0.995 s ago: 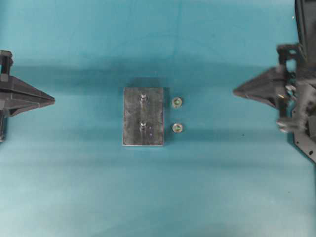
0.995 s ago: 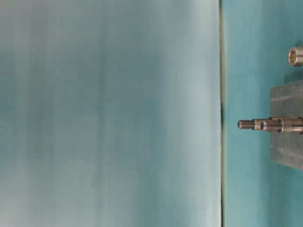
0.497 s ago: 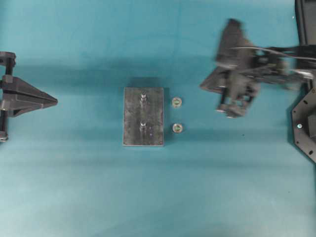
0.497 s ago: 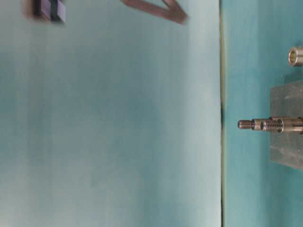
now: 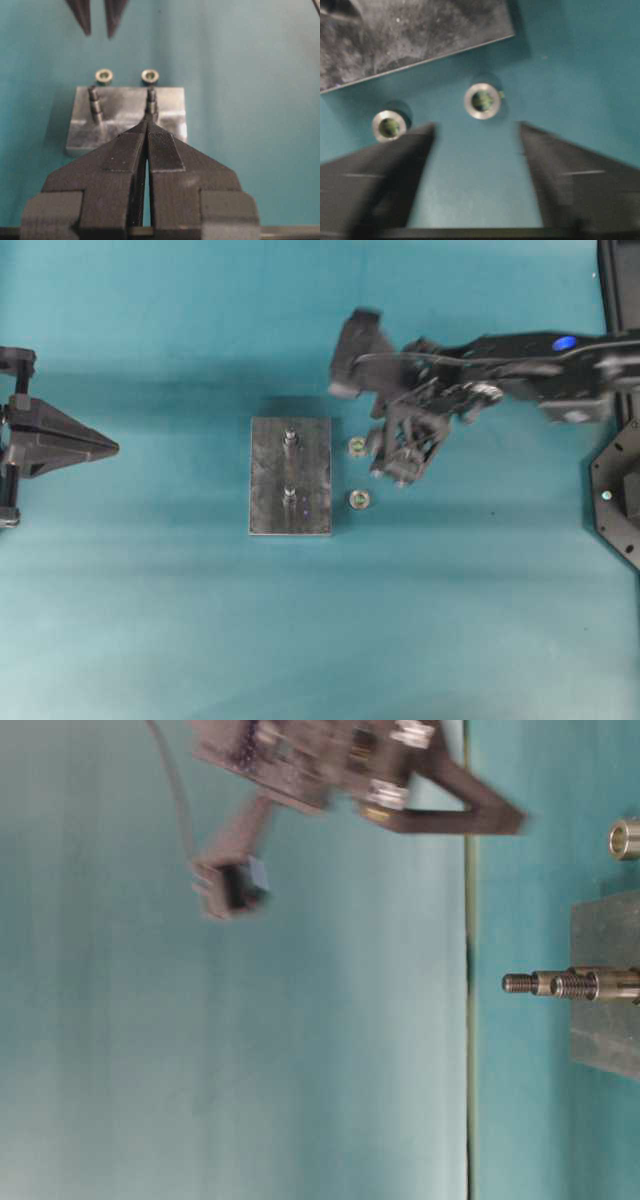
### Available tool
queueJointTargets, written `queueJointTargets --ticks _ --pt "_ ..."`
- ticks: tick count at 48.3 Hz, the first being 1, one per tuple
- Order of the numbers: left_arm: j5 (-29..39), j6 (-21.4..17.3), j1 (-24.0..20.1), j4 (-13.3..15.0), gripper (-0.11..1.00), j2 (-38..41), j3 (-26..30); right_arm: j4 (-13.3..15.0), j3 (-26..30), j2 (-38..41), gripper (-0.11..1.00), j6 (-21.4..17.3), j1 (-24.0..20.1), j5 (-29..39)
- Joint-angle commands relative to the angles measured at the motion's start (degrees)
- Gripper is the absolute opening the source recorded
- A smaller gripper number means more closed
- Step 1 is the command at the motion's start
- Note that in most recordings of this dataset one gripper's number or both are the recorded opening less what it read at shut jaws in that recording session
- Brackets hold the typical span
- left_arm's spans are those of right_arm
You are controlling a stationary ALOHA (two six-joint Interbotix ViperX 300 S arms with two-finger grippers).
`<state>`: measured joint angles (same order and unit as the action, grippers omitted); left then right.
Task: Insert the washer onto the shaft.
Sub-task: 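Move the right gripper over the upper silver washer beside the plate, then lower the right gripper, grasp the upper washer and lift it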
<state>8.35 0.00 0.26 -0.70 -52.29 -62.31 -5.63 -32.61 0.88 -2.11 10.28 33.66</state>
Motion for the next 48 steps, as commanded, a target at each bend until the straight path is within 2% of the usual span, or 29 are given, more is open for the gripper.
queueJointTargets --ticks 1,10,21,38,48 --pt "0.26 -0.09 -0.18 -0.09 0.0 0.35 1.41 0.09 1.67 1.41 0.86 0.7 -0.97 -0.35" --pt "0.62 -0.09 -0.18 -0.09 0.0 0.18 1.32 0.44 2.99 4.22 0.85 0.88 -0.7 -0.97" --pt "0.88 -0.09 -0.18 -0.09 0.0 0.09 1.14 2.29 5.01 7.21 0.85 0.88 -0.26 -1.14" --pt "0.88 0.0 -0.18 -0.09 0.0 0.0 0.88 2.46 5.71 9.84 0.83 0.88 -0.18 -0.26" --pt "0.88 0.0 -0.18 -0.09 0.0 0.0 0.79 2.55 5.71 10.2 0.77 0.88 -0.09 0.18"
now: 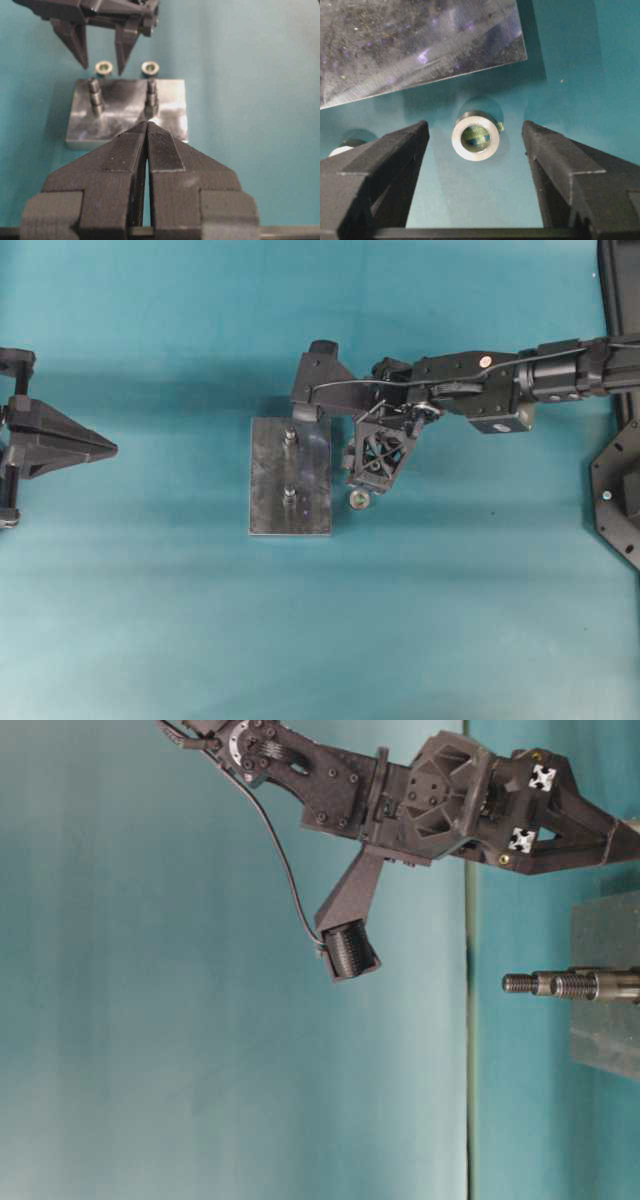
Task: Insert the washer onto the shaft.
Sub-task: 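Lower the right gripper, grasp the upper washer and lift it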
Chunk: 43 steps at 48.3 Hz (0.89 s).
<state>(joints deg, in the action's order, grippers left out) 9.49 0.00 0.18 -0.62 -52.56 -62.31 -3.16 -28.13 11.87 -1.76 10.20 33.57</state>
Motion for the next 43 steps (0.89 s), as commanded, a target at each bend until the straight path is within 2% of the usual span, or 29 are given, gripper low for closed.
queueJointTargets --ticks 1,15,28,36,43 --pt "-0.26 0.0 -0.09 -0.18 0.0 0.26 0.79 0.09 1.23 -0.79 0.77 0.53 0.09 0.44" --pt "-0.26 0.0 -0.09 -0.18 0.0 0.18 0.79 0.09 1.41 0.0 0.73 0.35 -0.44 0.79" --pt "-0.26 0.0 -0.09 -0.18 0.0 0.18 0.7 0.09 2.11 0.44 0.34 0.09 -0.88 1.32" --pt "-0.26 0.09 -0.09 -0.18 0.0 0.09 0.53 0.09 2.9 -0.18 0.34 -0.09 -0.97 2.02" --pt "-0.26 0.18 -0.09 -0.18 0.0 0.09 0.7 0.09 4.83 -1.67 0.34 0.09 -0.44 5.71"
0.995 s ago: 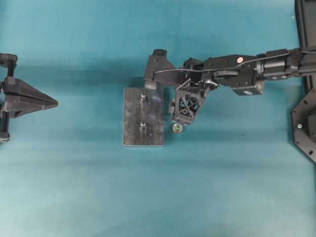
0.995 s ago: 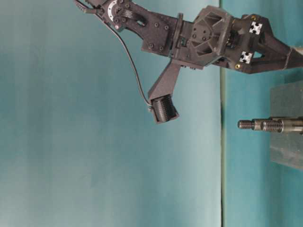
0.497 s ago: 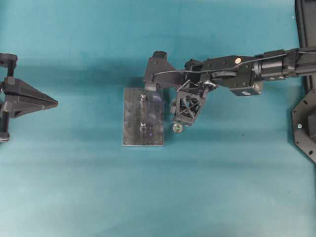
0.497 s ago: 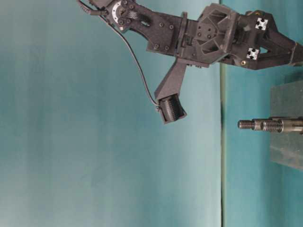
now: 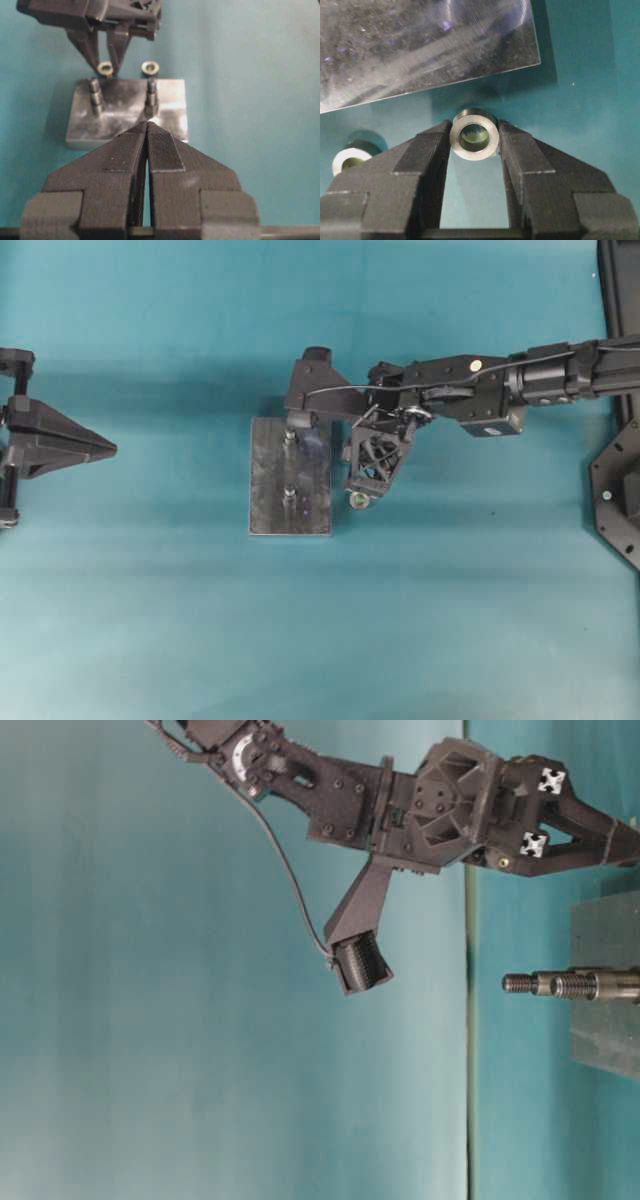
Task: Insert the washer onto the shaft.
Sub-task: 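Lower the right gripper, grasp the upper washer and lift it, then carry the washer with the right gripper over the upper shaft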
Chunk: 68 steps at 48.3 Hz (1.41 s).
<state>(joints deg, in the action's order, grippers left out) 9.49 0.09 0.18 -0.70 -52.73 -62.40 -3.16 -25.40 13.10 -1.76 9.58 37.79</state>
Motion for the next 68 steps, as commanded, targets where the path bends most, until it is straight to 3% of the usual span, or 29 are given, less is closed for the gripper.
queueJointTargets --ticks 1,13,34,68 --pt "-0.18 0.09 -0.09 -0.09 0.0 0.26 0.79 0.0 2.46 -3.16 0.34 0.09 0.35 2.11" --pt "-0.26 0.18 -0.09 -0.09 0.0 0.35 0.44 0.09 10.63 -4.22 0.34 0.62 0.62 12.22" --pt "-0.26 0.18 -0.09 -0.09 0.0 0.26 0.35 0.09 20.83 -1.85 0.34 2.02 -0.53 15.47" --pt "-0.26 0.18 -0.09 -0.09 0.0 0.18 0.35 0.09 23.82 3.16 0.34 2.72 -1.23 15.29"
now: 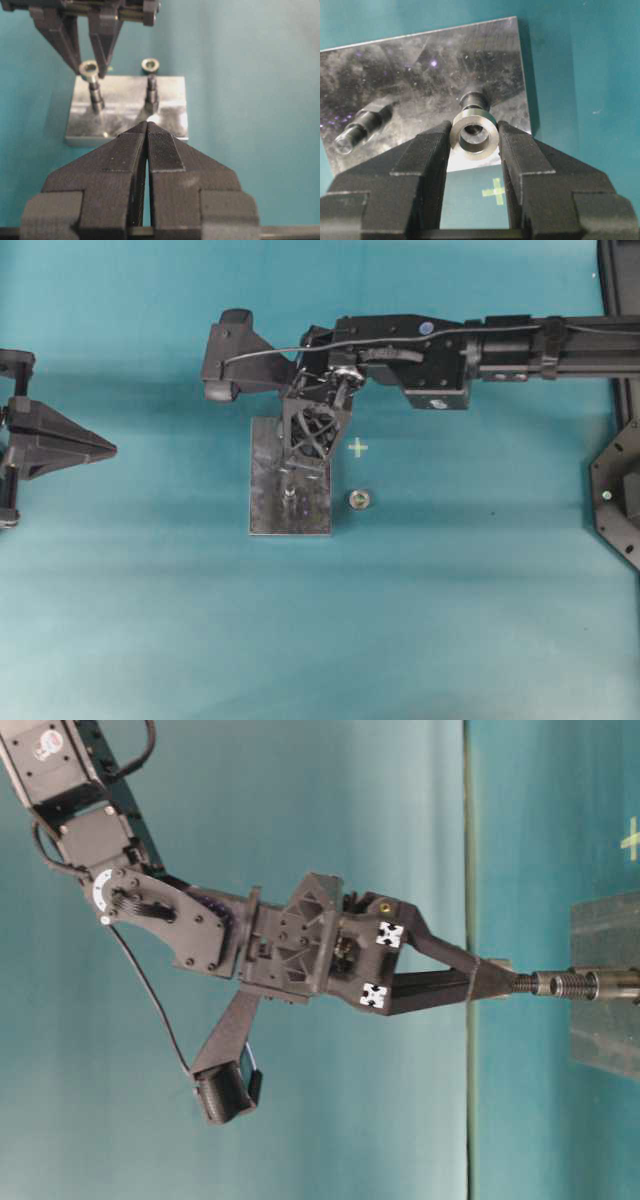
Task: Insert the washer onto the shaft.
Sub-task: 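Carry the washer with the right gripper over the upper shaft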
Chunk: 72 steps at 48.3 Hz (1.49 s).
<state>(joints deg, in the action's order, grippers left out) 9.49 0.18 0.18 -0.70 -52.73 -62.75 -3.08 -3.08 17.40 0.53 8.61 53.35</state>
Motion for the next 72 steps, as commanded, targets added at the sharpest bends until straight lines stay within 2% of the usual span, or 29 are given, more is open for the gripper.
queueJointTargets --ticks 1,32,35,41,44,54,60,66,72 --pt "-0.26 0.09 -0.09 -0.09 0.0 0.18 0.7 0.0 1.49 -1.05 0.34 0.44 -0.26 -0.26" --pt "-0.26 0.26 -0.09 -0.09 0.0 -0.18 0.53 -0.26 1.93 0.18 0.34 -0.79 0.26 0.44" --pt "-0.26 0.26 -0.09 -0.09 0.0 -0.18 0.62 -0.26 2.02 0.18 0.44 -1.32 0.53 0.88" --pt "-0.26 0.26 -0.09 -0.09 0.0 -0.18 0.62 -0.26 2.2 -0.26 0.81 -1.67 0.7 1.93" --pt "-0.18 0.26 -0.09 -0.09 0.0 -0.18 0.62 -0.26 2.2 -0.97 0.9 -1.67 0.88 2.46" --pt "-0.26 0.79 -0.09 -0.09 0.0 -0.18 0.44 -0.26 0.44 -5.62 0.88 -1.76 0.88 5.36" --pt "-0.26 0.88 -0.09 -0.09 0.0 -0.18 0.26 -0.35 -3.52 -9.05 0.88 -2.37 -0.18 6.24" --pt "-0.26 0.88 -0.09 -0.09 0.0 -0.26 0.26 -0.35 -8.26 -11.69 0.88 -4.48 -1.76 4.04" --pt "-0.26 0.88 -0.09 -0.09 0.0 -0.26 0.26 -0.44 -13.62 -13.1 0.87 -5.54 -3.96 -1.58"
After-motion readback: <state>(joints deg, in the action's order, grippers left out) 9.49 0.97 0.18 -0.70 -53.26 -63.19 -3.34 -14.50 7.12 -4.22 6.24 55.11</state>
